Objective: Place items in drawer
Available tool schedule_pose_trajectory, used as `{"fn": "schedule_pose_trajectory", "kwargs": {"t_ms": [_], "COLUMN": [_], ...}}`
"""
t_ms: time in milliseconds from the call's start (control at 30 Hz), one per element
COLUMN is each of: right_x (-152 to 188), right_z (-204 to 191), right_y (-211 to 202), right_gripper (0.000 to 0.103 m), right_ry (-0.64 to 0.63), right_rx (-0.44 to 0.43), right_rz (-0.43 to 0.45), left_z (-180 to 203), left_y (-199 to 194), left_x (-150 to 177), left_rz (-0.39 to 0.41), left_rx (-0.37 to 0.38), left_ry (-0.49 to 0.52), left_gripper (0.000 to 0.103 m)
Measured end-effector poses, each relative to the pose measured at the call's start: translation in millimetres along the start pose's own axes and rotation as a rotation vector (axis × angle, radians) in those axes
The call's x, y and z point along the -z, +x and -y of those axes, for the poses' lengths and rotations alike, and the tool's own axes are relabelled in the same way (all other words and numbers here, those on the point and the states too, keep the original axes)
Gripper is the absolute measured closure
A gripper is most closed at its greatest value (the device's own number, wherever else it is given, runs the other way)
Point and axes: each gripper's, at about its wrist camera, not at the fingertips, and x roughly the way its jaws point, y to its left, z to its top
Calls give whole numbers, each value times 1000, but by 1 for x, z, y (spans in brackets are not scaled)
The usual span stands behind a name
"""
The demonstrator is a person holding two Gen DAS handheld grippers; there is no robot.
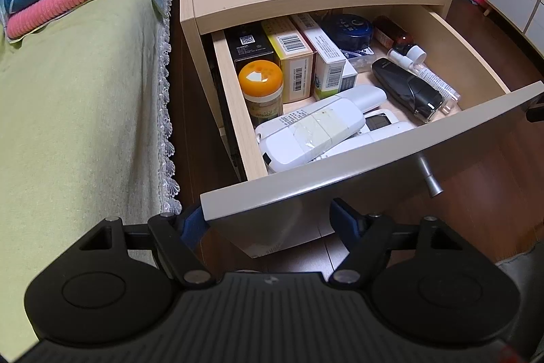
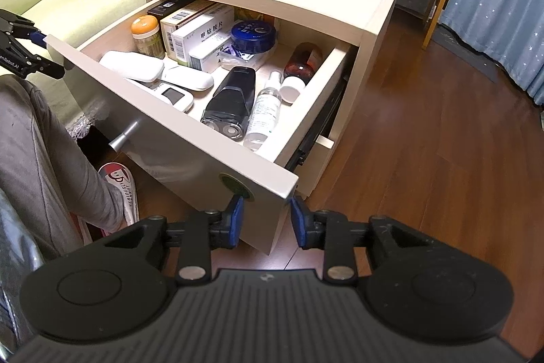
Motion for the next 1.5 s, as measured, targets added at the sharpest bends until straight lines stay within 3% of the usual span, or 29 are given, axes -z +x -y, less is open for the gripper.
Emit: {"fn": "schedule_pose_trajectory", "kwargs": {"t_ms": [1500], "right_x": [0], "right_z": [5], "right_y": [2], "right_gripper": [75], "right_ry": [-2], "right_rx": [19], "right_rz": [28], "left_z": [2], "left_y": [-5], "left_x": [6], "left_rz": [14], "left_rx": [-14], "left_ry": [-24], "left_gripper": [28]}}
